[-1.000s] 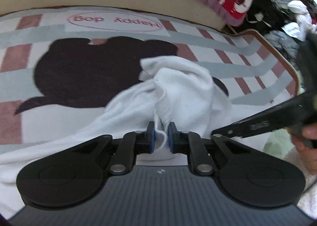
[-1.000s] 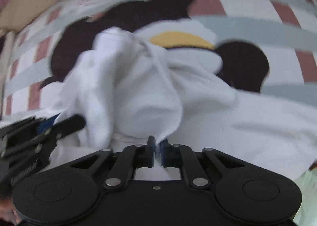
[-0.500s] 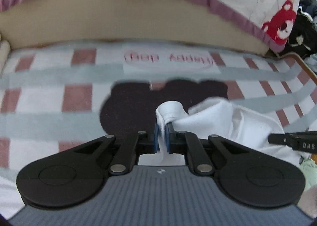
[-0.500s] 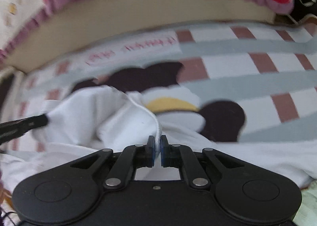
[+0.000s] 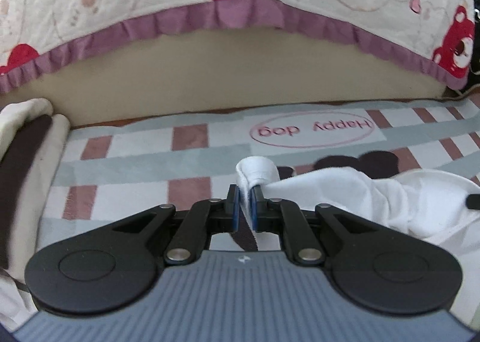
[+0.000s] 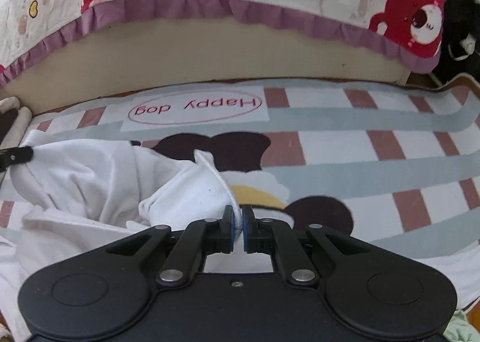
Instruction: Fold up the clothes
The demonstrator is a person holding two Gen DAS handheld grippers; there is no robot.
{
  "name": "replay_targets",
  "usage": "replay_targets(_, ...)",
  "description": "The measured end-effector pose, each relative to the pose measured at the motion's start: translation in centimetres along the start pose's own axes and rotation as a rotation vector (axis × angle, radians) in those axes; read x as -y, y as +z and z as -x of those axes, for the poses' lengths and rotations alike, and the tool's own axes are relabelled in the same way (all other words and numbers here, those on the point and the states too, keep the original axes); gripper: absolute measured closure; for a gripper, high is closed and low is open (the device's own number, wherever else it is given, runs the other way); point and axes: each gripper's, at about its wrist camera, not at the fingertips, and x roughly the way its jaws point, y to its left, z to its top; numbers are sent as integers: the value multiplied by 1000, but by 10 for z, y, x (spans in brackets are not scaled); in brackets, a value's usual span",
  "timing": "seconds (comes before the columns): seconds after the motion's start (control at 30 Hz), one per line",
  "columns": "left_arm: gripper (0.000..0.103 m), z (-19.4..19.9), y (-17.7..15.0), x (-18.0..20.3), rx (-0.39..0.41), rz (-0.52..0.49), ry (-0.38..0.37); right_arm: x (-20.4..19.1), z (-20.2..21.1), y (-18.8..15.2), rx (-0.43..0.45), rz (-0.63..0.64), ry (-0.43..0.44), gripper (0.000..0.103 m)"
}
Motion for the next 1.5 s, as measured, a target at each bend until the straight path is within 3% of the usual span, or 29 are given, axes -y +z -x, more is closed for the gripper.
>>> replay_targets(0.17,95,-3,19,-15,52,-33,58,9,0,8,76,-34,3,96)
replay_targets(0.57,95,-23,55,-64,171,-5,111,39,-35,40,188,-152,57,96)
replay_targets(0.7,95,-38,64,-79,180,22,115,49,-43,57,240,-233,138,96)
replay_targets(0.9,95,-63,88,-110,202,121,131,53,-61,81,315,-251,90,96)
replay_targets(1.0,95,-70,105,-127,230,180,122,53,-56,100,399,-271,61,96)
replay_targets(1.13,95,-88,116,-140,203,211,73,45,-40,129,522,-258,-16,96)
replay_targets(1.2,95,-98,115,-139,188,186,83,40,-37,144,559,-234,-27,96)
replay_targets(1.4,92,-135,106,-144,145,136,100,29,-60,178,574,-97,-49,96)
replay_targets(1.5,91,-160,104,-151,76,163,88,36,-89,183,541,-126,-29,96)
